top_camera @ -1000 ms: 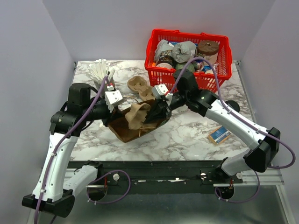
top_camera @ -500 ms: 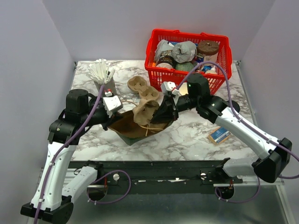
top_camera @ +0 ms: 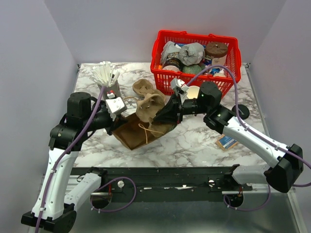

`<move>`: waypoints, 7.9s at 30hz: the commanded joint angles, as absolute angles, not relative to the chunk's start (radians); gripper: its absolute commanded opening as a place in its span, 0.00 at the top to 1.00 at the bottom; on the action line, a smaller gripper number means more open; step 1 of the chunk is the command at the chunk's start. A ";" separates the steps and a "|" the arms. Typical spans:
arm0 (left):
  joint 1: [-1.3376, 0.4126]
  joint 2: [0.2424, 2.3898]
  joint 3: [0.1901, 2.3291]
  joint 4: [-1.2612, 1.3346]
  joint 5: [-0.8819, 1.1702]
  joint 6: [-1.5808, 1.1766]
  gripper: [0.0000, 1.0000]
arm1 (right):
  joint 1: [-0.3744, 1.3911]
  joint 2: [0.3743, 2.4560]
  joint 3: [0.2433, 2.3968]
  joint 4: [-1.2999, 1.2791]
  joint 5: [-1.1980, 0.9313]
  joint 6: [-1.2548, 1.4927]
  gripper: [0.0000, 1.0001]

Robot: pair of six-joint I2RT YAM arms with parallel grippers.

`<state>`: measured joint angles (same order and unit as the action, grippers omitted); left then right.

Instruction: Pack the takeout coffee

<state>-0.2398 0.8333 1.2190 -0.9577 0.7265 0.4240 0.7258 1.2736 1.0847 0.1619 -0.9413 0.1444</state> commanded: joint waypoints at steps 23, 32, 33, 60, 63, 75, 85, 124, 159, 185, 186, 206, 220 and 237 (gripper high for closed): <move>-0.256 0.859 1.267 -0.865 0.822 0.356 1.00 | 0.850 1.443 1.345 -0.587 -0.893 -0.679 0.99; -0.324 0.893 1.302 -0.986 0.900 0.397 1.00 | 0.917 1.477 1.446 -0.765 -0.732 -0.704 0.99; -0.339 0.891 1.296 -0.982 0.903 0.385 1.00 | 0.923 1.476 1.456 -0.773 -0.724 -0.713 0.99; -0.440 0.916 1.301 -0.990 0.822 0.417 0.73 | 1.008 1.794 1.969 -1.443 -0.620 -0.798 0.99; -0.442 0.911 1.278 -0.956 0.819 0.394 0.65 | 1.008 1.836 2.020 -1.525 -0.615 -0.819 0.99; -0.440 0.893 1.325 -0.957 0.590 0.350 0.54 | 1.008 1.839 1.968 -1.525 -0.620 -0.813 0.96; -0.439 0.822 1.466 -1.136 0.590 0.313 0.51 | 0.983 1.821 1.963 -1.525 -0.620 -0.827 0.97; -0.158 0.974 1.181 -0.905 1.084 -0.244 1.00 | 0.930 1.562 1.878 -1.170 -0.560 -0.727 0.00; -0.077 1.167 1.305 -0.804 0.931 -0.371 0.43 | 0.744 1.324 1.592 -0.710 -0.523 -0.437 0.00; -0.276 1.252 1.361 -0.729 0.799 0.288 0.32 | 0.689 1.327 1.384 -0.813 -0.899 -0.853 0.15; -0.284 1.276 1.365 -0.739 0.799 0.302 0.33 | 0.690 1.339 1.388 -0.821 -0.905 -0.868 0.16; -0.331 1.141 1.459 -0.982 0.746 0.566 1.00 | 0.713 1.020 1.240 -0.692 -0.792 -0.867 0.13; -0.434 0.790 1.126 -0.954 0.554 0.842 1.00 | 0.713 0.913 1.043 -0.492 -0.649 -0.713 0.09; -0.460 0.883 1.331 -0.930 0.584 0.537 1.00 | 0.713 1.023 1.270 -0.632 -0.823 -0.637 0.12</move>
<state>-0.4561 0.8467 1.2587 -0.9554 0.5423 0.6518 0.7078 0.9997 1.1873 -0.5751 -0.7269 -0.6563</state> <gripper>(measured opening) 0.007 0.882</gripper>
